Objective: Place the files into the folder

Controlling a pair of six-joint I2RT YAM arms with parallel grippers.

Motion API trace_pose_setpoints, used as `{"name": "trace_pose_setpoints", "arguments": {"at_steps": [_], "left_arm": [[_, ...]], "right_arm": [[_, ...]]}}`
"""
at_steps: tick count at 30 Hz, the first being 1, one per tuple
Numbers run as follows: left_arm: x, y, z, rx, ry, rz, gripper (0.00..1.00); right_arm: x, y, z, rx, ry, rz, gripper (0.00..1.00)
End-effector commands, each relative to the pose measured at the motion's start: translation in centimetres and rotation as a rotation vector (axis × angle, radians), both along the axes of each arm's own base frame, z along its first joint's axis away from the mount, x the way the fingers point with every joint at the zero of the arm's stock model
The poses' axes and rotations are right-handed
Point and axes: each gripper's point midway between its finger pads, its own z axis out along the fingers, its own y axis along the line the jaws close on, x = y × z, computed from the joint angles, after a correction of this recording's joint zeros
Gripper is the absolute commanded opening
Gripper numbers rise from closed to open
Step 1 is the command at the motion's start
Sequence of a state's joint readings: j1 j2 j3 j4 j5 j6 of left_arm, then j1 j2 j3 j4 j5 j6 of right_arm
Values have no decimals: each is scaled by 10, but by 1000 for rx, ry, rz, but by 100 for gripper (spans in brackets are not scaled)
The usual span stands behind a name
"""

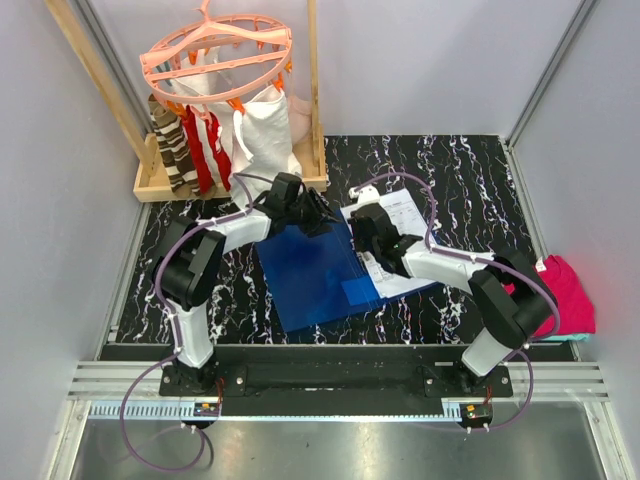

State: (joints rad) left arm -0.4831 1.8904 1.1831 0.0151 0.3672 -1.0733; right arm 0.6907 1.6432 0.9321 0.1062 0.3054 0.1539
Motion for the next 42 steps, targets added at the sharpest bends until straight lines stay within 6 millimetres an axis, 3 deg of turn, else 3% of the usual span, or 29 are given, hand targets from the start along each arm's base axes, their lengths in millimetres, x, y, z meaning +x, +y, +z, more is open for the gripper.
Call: {"name": "trace_pose_setpoints", "arguments": {"at_steps": [1, 2, 11, 19, 22, 25, 34, 38, 42], "left_arm": [[20, -18, 21, -81, -75, -29, 44], [23, -25, 31, -111, -105, -56, 42], [38, -49, 35, -128, -129, -101, 34], [36, -82, 20, -145, -164, -131, 29], [34, -90, 2, -124, -144, -149, 26], [32, -88, -18, -102, -117, -151, 24], [29, -84, -41, -48, -86, -165, 26], [28, -84, -38, -21, -97, -196, 28], [26, -83, -12, 18, -147, -267, 37]], "right_arm": [[-3, 6, 26, 92, -87, 14, 0], [-5, 5, 22, 92, -84, 15, 0], [-17, -3, 8, 115, -66, 1, 0], [-32, -13, 4, 154, -60, -16, 0], [-38, -16, 1, 162, -50, -19, 0], [-44, -19, -3, 175, -34, -21, 0], [-77, -29, -29, 223, 96, -51, 0], [-89, -30, -35, 247, 151, -52, 0], [-98, -28, -41, 266, 192, -45, 0]]}}
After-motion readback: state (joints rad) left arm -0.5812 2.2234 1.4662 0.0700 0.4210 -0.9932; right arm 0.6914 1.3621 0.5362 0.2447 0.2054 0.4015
